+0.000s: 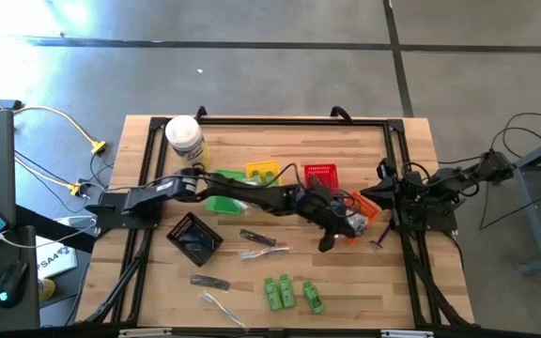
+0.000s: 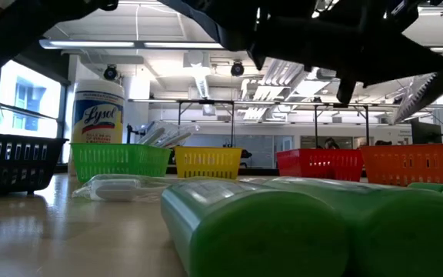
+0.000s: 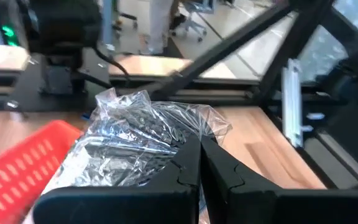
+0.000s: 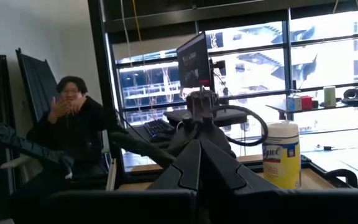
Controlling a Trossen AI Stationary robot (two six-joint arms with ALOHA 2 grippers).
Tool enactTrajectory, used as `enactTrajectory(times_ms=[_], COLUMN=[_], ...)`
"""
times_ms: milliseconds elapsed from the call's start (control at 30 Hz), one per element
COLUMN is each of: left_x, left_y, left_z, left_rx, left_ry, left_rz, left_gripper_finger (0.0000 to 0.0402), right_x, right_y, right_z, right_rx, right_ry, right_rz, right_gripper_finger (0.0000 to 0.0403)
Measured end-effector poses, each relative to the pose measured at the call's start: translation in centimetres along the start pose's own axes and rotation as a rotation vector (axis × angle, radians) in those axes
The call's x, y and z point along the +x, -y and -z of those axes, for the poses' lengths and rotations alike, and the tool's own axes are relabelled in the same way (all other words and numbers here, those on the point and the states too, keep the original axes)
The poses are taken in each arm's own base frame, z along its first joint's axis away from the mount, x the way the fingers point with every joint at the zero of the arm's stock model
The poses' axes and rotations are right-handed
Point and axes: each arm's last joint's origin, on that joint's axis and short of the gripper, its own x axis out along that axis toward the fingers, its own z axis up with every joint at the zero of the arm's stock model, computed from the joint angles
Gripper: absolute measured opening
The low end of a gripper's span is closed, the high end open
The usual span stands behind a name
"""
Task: Pick & Place Travel size toiletries
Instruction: Put the black hairbrush into the orange basket
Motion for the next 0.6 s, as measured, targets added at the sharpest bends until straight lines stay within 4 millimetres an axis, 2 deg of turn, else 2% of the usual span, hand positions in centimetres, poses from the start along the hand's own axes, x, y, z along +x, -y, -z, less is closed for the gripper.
enactTrajectory(times_ms=[367, 600], left_x=[0.1, 0.4], left_y=[-4.7, -4.5], left_z=[2.2, 2.9], left_rx=[-0.082, -0.073], left_ry=[-0.024, -0.044], left_rz=[-0.089, -0.056], left_gripper_finger=[0.0, 0.0], right_x=[0.0, 0.0], right_y=[0.0, 0.0], right_z=[0.3, 0.3], right_rx=[-0.011, -0.012], right_ry=[-0.028, -0.028], right_rz=[0.0, 0.0], right_gripper_finger=[0.0002, 0.0002])
